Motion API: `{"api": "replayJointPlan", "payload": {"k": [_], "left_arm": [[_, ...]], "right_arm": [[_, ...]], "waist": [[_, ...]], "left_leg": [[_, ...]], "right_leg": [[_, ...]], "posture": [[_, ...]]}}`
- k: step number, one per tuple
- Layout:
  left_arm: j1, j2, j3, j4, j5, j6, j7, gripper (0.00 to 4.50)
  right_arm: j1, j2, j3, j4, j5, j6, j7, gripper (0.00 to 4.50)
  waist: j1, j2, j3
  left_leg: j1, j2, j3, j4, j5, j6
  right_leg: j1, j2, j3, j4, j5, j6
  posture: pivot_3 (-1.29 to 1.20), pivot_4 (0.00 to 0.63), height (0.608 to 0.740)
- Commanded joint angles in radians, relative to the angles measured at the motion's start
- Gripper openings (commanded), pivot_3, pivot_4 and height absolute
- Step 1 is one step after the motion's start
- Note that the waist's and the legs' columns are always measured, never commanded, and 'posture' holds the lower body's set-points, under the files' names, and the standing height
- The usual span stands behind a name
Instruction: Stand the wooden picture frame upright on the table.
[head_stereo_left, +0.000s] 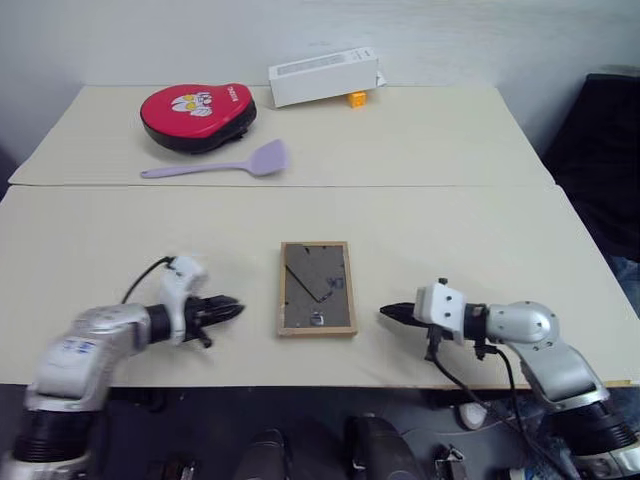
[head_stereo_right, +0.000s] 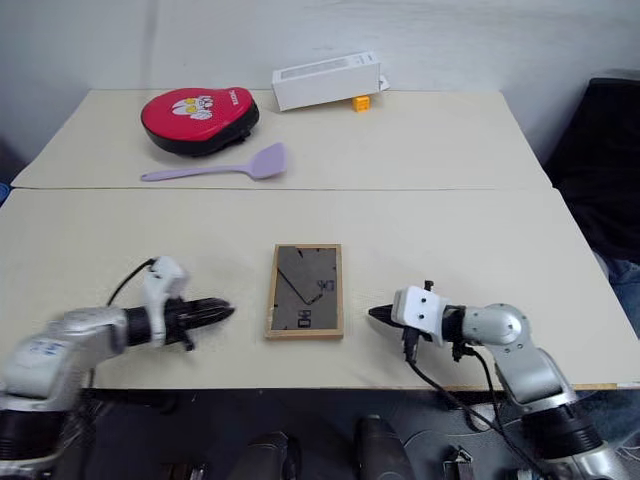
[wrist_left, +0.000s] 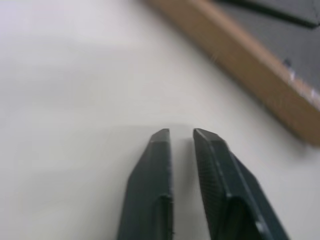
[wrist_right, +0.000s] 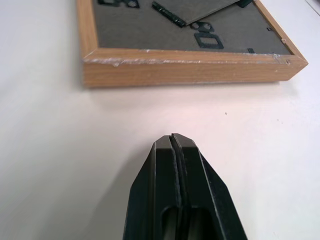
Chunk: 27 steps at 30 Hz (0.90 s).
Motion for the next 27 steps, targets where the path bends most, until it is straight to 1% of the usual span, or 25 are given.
{"api": "replayJointPlan", "payload": {"k": [1,2,4,6,8,10,12,15,17,19,21,23,27], "left_arm": [[-0.067,0.103,0.046,0.08,-0.179,0.37,-0.096,2.15],[-0.109,0.12,0.041,0.126,-0.236,0.463,-0.114,2.47],[-0.17,0.144,-0.01,0.19,-0.34,0.541,-0.104,3.1],[-0.232,0.093,-0.026,0.262,-0.398,0.549,0.002,3.75],[-0.287,0.022,-0.02,0.338,-0.473,0.549,0.112,4.33],[-0.309,0.007,-0.068,0.363,-0.547,0.549,0.187,4.33],[-0.316,-0.035,-0.084,0.364,-0.585,0.549,0.275,4.33],[-0.331,-0.166,-0.056,0.382,-0.604,0.549,0.459,4.33],[-0.336,-0.233,-0.021,0.399,-0.631,0.549,0.567,4.33],[-0.34,-0.28,0.004,0.417,-0.681,0.549,0.646,4.33],[-0.329,-0.303,-0.018,0.417,-0.753,0.549,0.696,4.33],[-0.333,-0.299,-0.062,0.432,-0.841,0.549,0.735,4.33],[-0.359,-0.313,-0.095,0.481,-0.964,0.549,0.837,4.33]], "right_arm": [[-0.022,0.001,0.004,-0.035,0.017,-0.016,0.018,0.0],[-0.033,0.009,0.013,-0.023,0.007,-0.017,0.012,0.0],[-0.049,0.021,0.03,-0.002,-0.011,-0.03,0.009,0.0],[-0.061,0.029,0.043,0.01,-0.024,-0.033,0.001,0.0],[-0.084,0.041,0.058,0.029,-0.05,-0.044,-0.017,0.0],[-0.102,0.049,0.072,0.043,-0.065,-0.046,-0.015,0.0],[-0.115,0.05,0.092,0.051,-0.081,-0.039,-0.011,0.0],[-0.116,0.061,0.113,0.043,-0.095,-0.013,-0.012,0.0],[-0.109,0.063,0.12,0.031,-0.105,0.009,-0.019,0.0],[-0.103,0.067,0.124,0.023,-0.106,0.015,-0.027,0.0],[-0.104,0.076,0.136,0.011,-0.115,0.02,-0.033,0.0],[-0.112,0.089,0.146,0.003,-0.124,0.041,-0.042,0.0],[-0.12,0.101,0.159,0.0,-0.143,0.051,-0.046,0.0]], "waist": [[0.004,0.0,0.0],[0.007,0.0,0.0],[0.01,0.0,0.0],[0.014,0.0,0.0],[0.016,-0.001,0.0],[0.012,-0.002,0.001],[0.007,-0.002,0.001],[0.011,0.0,0.0],[0.024,0.0,-0.001],[0.033,0.0,-0.002],[0.036,0.0,-0.002],[0.035,0.0,-0.002],[0.033,0.0,-0.002]], "left_leg": [[0.0,0.0,0.0,0.0,0.0,0.0],[-0.001,-0.001,-0.001,0.0,0.0,0.0],[-0.002,-0.001,-0.002,0.001,0.0,0.0],[-0.003,-0.002,-0.003,0.002,0.0,0.0],[-0.003,-0.002,-0.004,0.002,0.0,0.0],[-0.004,-0.002,-0.004,0.003,0.0,0.0],[-0.006,-0.002,-0.004,0.005,0.0,0.0],[-0.005,-0.002,-0.003,0.006,0.0,0.0],[-0.005,-0.002,-0.004,0.01,0.0,0.0],[-0.004,-0.003,-0.005,0.014,-0.001,0.0],[-0.003,-0.003,-0.005,0.015,-0.002,0.0],[-0.003,-0.003,-0.005,0.015,-0.002,0.0],[-0.003,-0.003,-0.006,0.015,-0.002,-0.001]], "right_leg": [[0.0,0.0,0.0,0.0,0.0,0.0],[0.0,0.0,0.0,0.0,0.0,0.0],[0.0,-0.001,-0.001,0.0,0.0,0.0],[0.0,-0.002,-0.002,-0.001,0.0,0.0],[0.0,-0.002,-0.002,-0.001,0.0,0.0],[-0.001,-0.002,-0.002,0.003,0.0,0.001],[-0.003,-0.002,-0.002,0.004,0.0,0.001],[-0.002,-0.002,-0.002,0.005,0.0,0.001],[0.0,-0.002,-0.003,0.005,0.0,0.001],[0.001,-0.002,-0.003,0.005,0.0,0.001],[0.003,-0.003,-0.003,0.005,0.0,0.001],[0.003,-0.003,-0.003,0.004,0.0,0.001],[0.002,-0.002,-0.003,0.005,0.0,0.001]], "posture": [[0.0,0.15,0.74],[0.0,0.15,0.74],[0.0,0.15,0.74],[0.0,0.15,0.74],[0.0,0.15,0.74],[0.0,0.15,0.74],[0.0,0.15,0.74],[0.0,0.15,0.74],[0.0,0.15,0.74],[0.0,0.15,0.74],[0.0,0.15,0.74],[0.0,0.15,0.74],[0.0,0.15,0.74]]}}
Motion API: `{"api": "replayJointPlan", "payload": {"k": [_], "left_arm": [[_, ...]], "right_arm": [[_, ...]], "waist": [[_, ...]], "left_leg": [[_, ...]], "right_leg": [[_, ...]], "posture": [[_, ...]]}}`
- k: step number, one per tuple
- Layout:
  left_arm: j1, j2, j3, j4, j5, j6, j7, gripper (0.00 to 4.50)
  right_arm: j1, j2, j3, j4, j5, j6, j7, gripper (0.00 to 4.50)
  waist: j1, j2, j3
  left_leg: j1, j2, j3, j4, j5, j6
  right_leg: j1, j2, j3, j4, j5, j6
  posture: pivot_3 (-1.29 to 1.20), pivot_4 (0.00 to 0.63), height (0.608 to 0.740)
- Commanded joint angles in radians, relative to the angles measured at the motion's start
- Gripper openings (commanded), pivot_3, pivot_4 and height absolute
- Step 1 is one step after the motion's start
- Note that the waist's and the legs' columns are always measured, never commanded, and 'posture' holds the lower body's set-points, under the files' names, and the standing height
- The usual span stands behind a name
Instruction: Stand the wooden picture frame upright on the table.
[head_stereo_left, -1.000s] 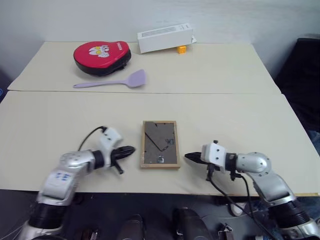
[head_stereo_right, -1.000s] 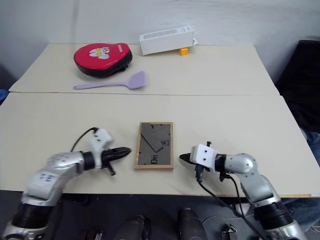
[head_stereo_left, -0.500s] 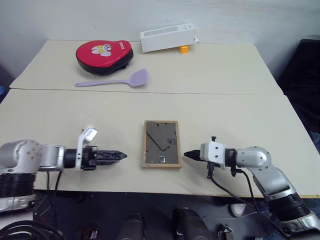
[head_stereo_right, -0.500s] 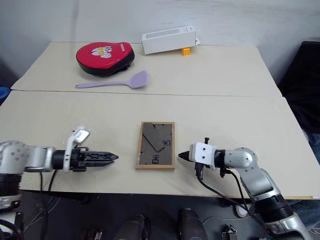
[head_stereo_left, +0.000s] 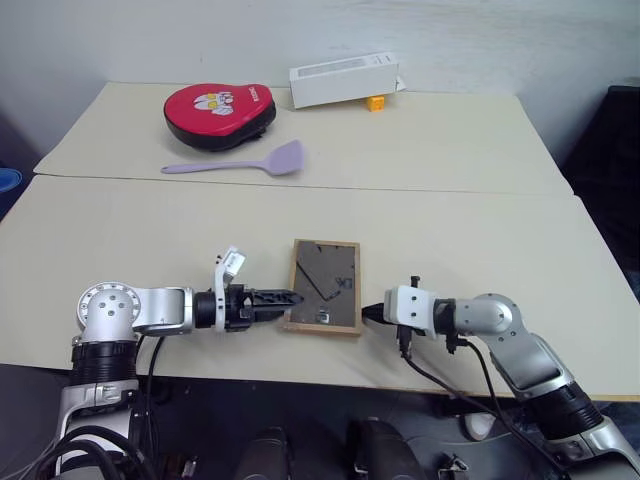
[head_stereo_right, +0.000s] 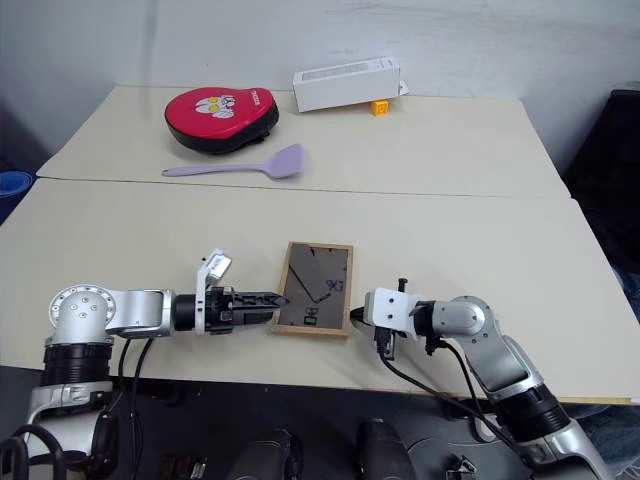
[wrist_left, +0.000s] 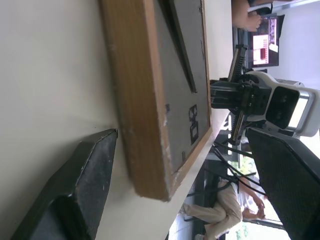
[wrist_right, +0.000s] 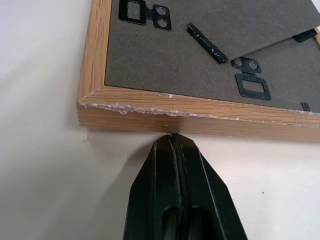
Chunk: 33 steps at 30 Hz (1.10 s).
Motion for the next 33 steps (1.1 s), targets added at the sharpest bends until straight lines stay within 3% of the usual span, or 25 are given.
{"api": "replayJointPlan", "payload": {"k": [1,4,7,15,18,20,22,25,27,29,33], "left_arm": [[-0.009,-0.035,-0.086,0.067,-0.107,0.029,0.096,4.33],[-0.02,-0.053,-0.094,0.105,-0.162,0.029,0.158,4.33],[-0.033,-0.076,-0.094,0.142,-0.211,0.016,0.233,3.77],[-0.007,-0.074,-0.129,0.16,-0.363,-0.071,0.367,1.32],[0.017,-0.05,-0.136,0.112,-0.413,-0.105,0.367,1.26],[0.034,-0.033,-0.119,0.028,-0.364,-0.125,0.307,1.26],[0.055,-0.02,-0.084,-0.073,-0.269,-0.179,0.199,1.26],[0.107,0.094,-0.162,-0.293,0.066,-0.386,-0.193,1.26],[0.126,0.173,-0.245,-0.349,0.247,-0.507,-0.37,1.26],[0.143,0.216,-0.312,-0.368,0.404,-0.641,-0.513,1.26],[0.131,0.214,-0.365,-0.353,0.548,-0.738,-0.653,1.26]], "right_arm": [[-0.015,0.016,0.03,-0.034,-0.017,0.006,-0.004,0.0],[-0.023,0.022,0.035,-0.033,-0.026,0.013,-0.006,0.0],[-0.031,0.018,0.041,-0.029,-0.036,0.014,-0.003,0.0],[0.001,-0.024,0.018,-0.04,-0.023,-0.007,0.016,0.0],[0.047,-0.069,-0.031,-0.056,0.018,-0.034,0.032,0.0],[0.088,-0.094,-0.1,-0.072,0.092,-0.051,0.047,0.0],[0.122,-0.097,-0.196,-0.104,0.217,-0.004,0.059,0.37],[0.114,-0.107,-0.3,-0.165,0.425,0.112,0.112,1.27],[0.076,-0.108,-0.334,-0.201,0.52,0.199,0.114,1.86],[-0.003,-0.099,-0.32,-0.235,0.597,0.304,0.109,2.48],[-0.201,0.001,-0.233,-0.231,0.623,0.39,0.059,3.89]], "waist": [[0.001,0.0,0.0],[-0.001,0.0,0.0],[-0.001,0.0,0.0],[-0.001,0.0,0.0],[0.001,0.0,0.0],[0.0,0.0,0.0],[-0.001,0.0,0.001],[-0.011,-0.001,0.002],[-0.026,0.001,0.003],[-0.027,0.002,0.003],[-0.025,0.002,0.003]], "left_leg": [[0.0,0.0,0.0,0.0,0.0,0.0],[0.0,0.0,0.0,0.0,0.0,0.0],[0.0,0.0,0.0,0.0,0.0,0.0],[0.0,0.0,0.0,0.0,0.0,-0.001],[0.0,0.0,0.0,0.0,0.0,-0.001],[0.0,0.0,0.0,0.0,0.0,-0.001],[-0.001,0.0,0.0,0.0,0.001,-0.002],[-0.001,0.001,0.001,0.0,0.002,-0.003],[0.0,0.002,0.002,-0.002,0.003,-0.005],[0.002,0.002,0.004,-0.004,0.003,-0.006],[0.001,0.003,0.003,-0.006,0.003,-0.006]], "right_leg": [[0.0,0.0,0.0,0.0,0.0,0.0],[0.0,0.0,0.0,0.0,0.0,0.0],[0.0,0.0,-0.001,-0.001,0.0,0.0],[0.0,0.001,-0.001,-0.001,0.0,0.0],[0.0,0.001,-0.001,-0.001,0.0,0.0],[0.0,0.001,-0.001,-0.002,0.0,0.0],[0.0,0.001,-0.002,-0.003,0.0,0.0],[0.0,0.003,-0.001,-0.002,0.0,0.0],[-0.001,0.004,0.0,-0.001,-0.001,-0.001],[0.0,0.005,0.001,-0.001,-0.001,-0.002],[-0.001,0.005,0.001,-0.002,-0.001,-0.003]], "posture": [[0.0,0.15,0.74],[0.0,0.15,0.74],[0.0,0.15,0.74],[0.0,0.15,0.74],[0.0,0.15,0.74],[0.0,0.15,0.74],[0.0,0.15,0.74],[0.0,0.15,0.74],[0.0,0.15,0.74],[0.0,0.15,0.74],[0.0,0.15,0.74]]}}
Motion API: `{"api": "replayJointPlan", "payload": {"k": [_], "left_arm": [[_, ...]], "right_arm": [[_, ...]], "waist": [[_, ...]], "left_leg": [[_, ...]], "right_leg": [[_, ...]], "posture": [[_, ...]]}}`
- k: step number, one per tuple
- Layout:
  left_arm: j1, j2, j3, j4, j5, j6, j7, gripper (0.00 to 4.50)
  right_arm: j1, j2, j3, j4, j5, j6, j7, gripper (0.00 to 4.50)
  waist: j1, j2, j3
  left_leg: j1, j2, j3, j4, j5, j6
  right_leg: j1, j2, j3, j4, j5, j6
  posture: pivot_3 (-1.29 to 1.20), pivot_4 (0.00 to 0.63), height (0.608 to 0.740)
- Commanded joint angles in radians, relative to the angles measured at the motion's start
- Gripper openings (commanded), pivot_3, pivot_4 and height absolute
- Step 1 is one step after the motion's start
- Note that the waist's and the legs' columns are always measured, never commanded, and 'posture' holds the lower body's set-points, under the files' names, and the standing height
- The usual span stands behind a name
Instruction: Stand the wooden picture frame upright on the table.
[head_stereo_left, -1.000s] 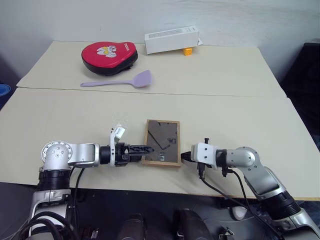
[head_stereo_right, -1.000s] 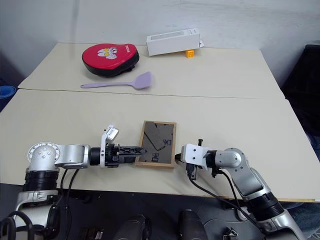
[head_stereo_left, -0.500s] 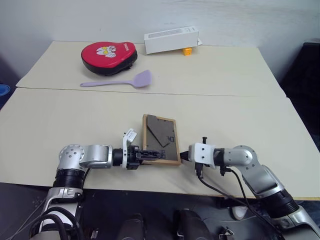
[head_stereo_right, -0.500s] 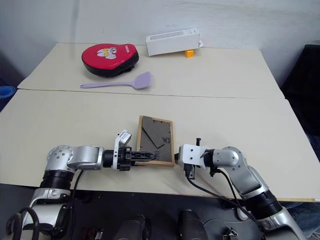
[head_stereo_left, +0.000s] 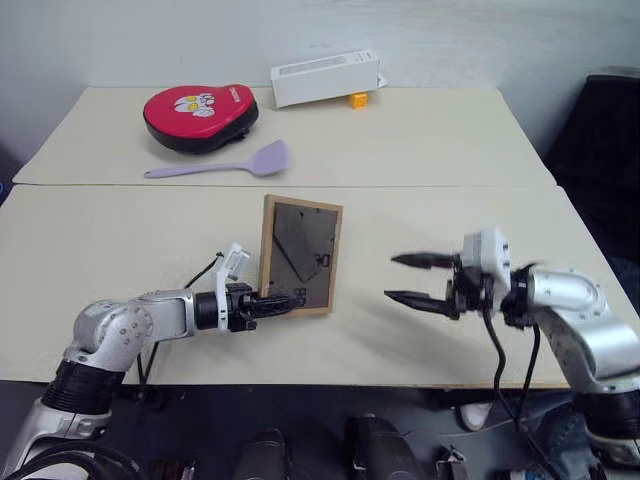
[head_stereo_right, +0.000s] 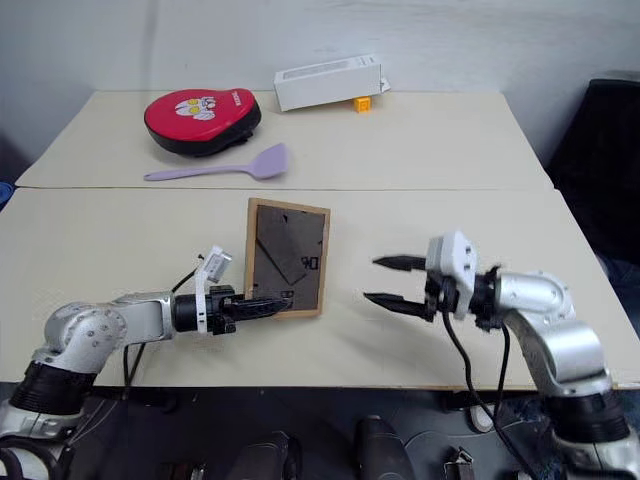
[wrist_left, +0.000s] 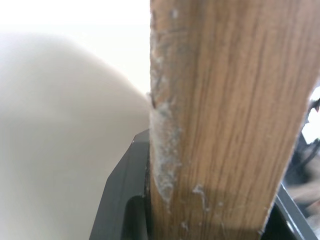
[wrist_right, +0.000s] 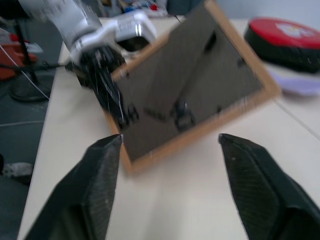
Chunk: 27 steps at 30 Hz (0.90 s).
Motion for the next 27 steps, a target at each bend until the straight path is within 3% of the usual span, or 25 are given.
{"api": "replayJointPlan", "payload": {"k": [1,2,3,10,17,22,27], "left_arm": [[-0.014,-0.005,-0.046,-0.019,0.108,-0.065,-0.112,1.26],[-0.018,-0.015,-0.045,-0.014,0.12,-0.064,-0.123,1.26],[-0.022,-0.026,-0.04,-0.007,0.124,-0.056,-0.13,1.26],[-0.036,-0.02,-0.051,0.007,0.218,-0.047,-0.234,1.26],[-0.048,-0.074,0.017,0.023,0.18,0.036,-0.223,1.26],[-0.035,-0.07,0.012,0.019,0.237,0.009,-0.256,1.26],[-0.024,-0.08,0.02,0.021,0.253,-0.003,-0.263,1.26]], "right_arm": [[-0.122,0.08,0.073,-0.015,0.013,0.047,-0.042,4.0],[-0.153,0.099,0.095,-0.002,0.001,0.057,-0.044,4.39],[-0.182,0.122,0.116,0.014,-0.015,0.051,-0.045,4.45],[-0.329,0.258,0.193,0.148,-0.101,-0.013,-0.062,4.45],[-0.286,0.269,0.229,0.138,-0.134,-0.07,-0.009,4.45],[-0.228,0.256,0.147,0.088,-0.104,-0.105,-0.03,4.45],[-0.124,0.165,0.115,0.007,-0.051,-0.001,-0.006,4.45]], "waist": [[0.0,0.0,0.0],[0.0,0.0,0.0],[0.002,0.0,0.0],[0.0,0.0,0.0],[0.001,0.0,0.0],[0.0,0.0,0.0],[0.001,0.0,0.0]], "left_leg": [[0.0,0.0,0.0,0.0,0.0,0.0],[-0.001,0.0,0.0,0.0,0.0,0.001],[-0.002,0.0,-0.001,0.0,0.0,0.001],[-0.01,-0.001,-0.004,0.003,-0.003,0.007],[-0.017,-0.001,-0.008,0.004,-0.003,0.007],[-0.017,-0.001,-0.008,0.006,-0.003,0.007],[-0.017,-0.001,-0.009,0.005,-0.003,0.007]], "right_leg": [[-0.001,0.0,0.0,0.0,0.0,0.0],[-0.002,-0.001,0.0,0.0,0.0,0.0],[-0.003,-0.001,0.0,0.0,0.0,0.0],[-0.005,-0.004,-0.004,-0.005,0.001,0.001],[-0.007,-0.004,-0.007,-0.003,0.001,0.002],[-0.007,-0.004,-0.008,-0.004,0.001,0.002],[-0.007,-0.004,-0.008,-0.004,0.001,0.002]], "posture": [[0.0,0.15,0.74],[0.0,0.15,0.74],[0.0,0.15,0.74],[0.0,0.15,0.74],[0.0,0.15,0.74],[0.0,0.15,0.74],[0.0,0.15,0.74]]}}
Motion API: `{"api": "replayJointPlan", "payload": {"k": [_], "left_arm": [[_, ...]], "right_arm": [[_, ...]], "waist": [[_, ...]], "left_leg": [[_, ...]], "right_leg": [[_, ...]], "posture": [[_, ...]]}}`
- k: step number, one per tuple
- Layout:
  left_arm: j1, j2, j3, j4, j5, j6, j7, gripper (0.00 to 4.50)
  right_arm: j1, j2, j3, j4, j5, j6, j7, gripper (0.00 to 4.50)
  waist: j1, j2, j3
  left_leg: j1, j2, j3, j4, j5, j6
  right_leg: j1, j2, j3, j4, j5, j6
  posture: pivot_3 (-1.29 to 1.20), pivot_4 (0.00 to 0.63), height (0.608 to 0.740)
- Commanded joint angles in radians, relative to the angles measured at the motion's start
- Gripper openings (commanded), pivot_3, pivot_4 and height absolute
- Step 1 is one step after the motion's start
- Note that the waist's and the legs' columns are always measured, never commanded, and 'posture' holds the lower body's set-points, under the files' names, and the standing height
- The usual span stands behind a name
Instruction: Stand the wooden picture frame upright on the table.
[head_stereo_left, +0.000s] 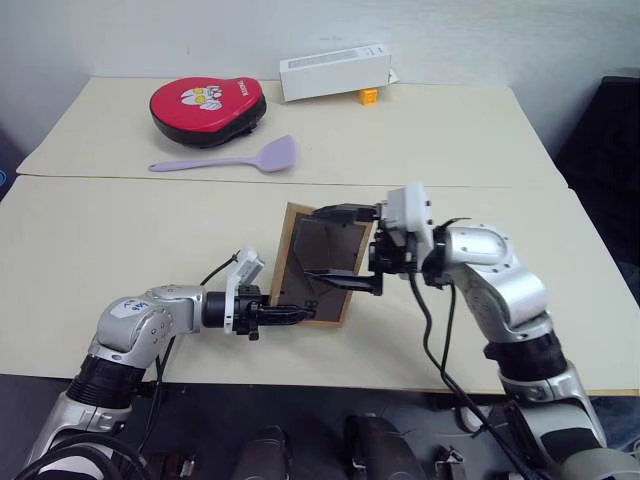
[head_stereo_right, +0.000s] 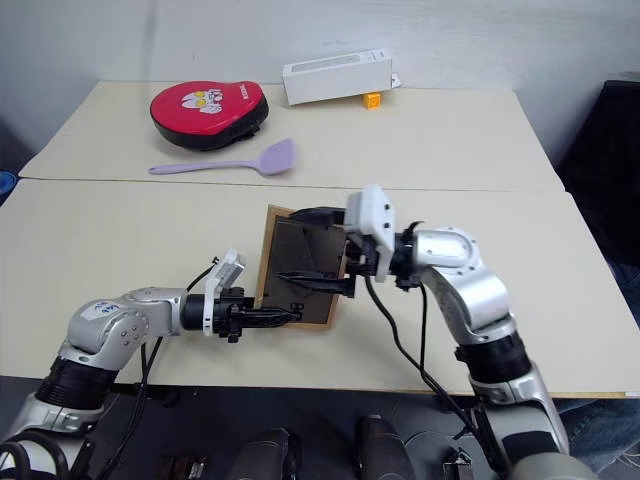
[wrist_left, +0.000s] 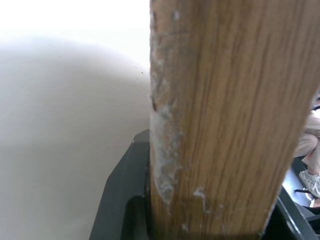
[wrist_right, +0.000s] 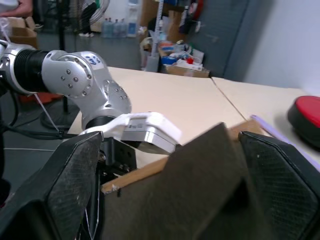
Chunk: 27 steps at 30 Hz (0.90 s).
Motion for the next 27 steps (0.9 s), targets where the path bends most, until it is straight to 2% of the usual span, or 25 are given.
{"api": "replayJointPlan", "payload": {"k": [1,7,11,15,23,27], "left_arm": [[0.017,-0.005,0.021,-0.008,0.025,-0.019,-0.01,1.26],[0.015,-0.021,0.017,0.004,0.056,-0.036,-0.028,1.26],[0.016,-0.025,0.021,0.008,0.068,-0.037,-0.038,1.26],[0.01,-0.026,0.033,0.022,0.067,-0.021,-0.042,1.26],[-0.007,-0.026,0.086,0.066,0.031,0.059,-0.045,1.26],[-0.01,-0.031,0.091,0.075,0.028,0.064,-0.057,1.26]], "right_arm": [[0.05,-0.041,-0.021,-0.068,0.04,0.065,0.0,4.45],[0.058,-0.04,0.046,-0.049,0.014,0.184,-0.048,4.45],[0.046,-0.012,0.064,-0.052,0.025,0.181,-0.045,4.45],[0.045,0.0,0.059,-0.072,0.048,0.165,-0.018,4.45],[0.142,-0.075,0.005,-0.156,0.082,0.105,0.07,4.45],[0.174,-0.105,0.001,-0.133,0.028,0.016,0.084,4.45]], "waist": [[0.0,0.0,0.0],[-0.001,0.0,0.0],[0.0,0.0,0.0],[0.0,0.0,0.0],[-0.003,0.0,0.0],[-0.002,0.0,0.0]], "left_leg": [[0.0,0.0,0.0,0.0,0.0,0.0],[0.002,0.0,0.0,0.0,0.001,-0.001],[0.001,0.0,0.0,0.0,0.001,-0.001],[0.001,0.0,0.0,0.0,0.001,-0.001],[0.001,0.0,0.0,0.0,0.001,0.0],[0.001,0.0,0.0,0.0,0.001,-0.001]], "right_leg": [[0.0,0.0,0.0,0.0,0.0,0.0],[0.0,0.0,0.0,0.0,0.0,0.0],[0.0,0.0,0.0,-0.001,0.0,0.0],[0.0,0.0,0.0,-0.001,0.0,0.0],[0.0,0.0,0.0,-0.001,0.0,0.0],[0.0,0.0,0.0,-0.001,0.0,0.0]], "posture": [[0.0,0.15,0.74],[0.0,0.15,0.74],[0.0,0.15,0.74],[0.0,0.15,0.74],[0.0,0.15,0.74],[0.0,0.15,0.74]]}}
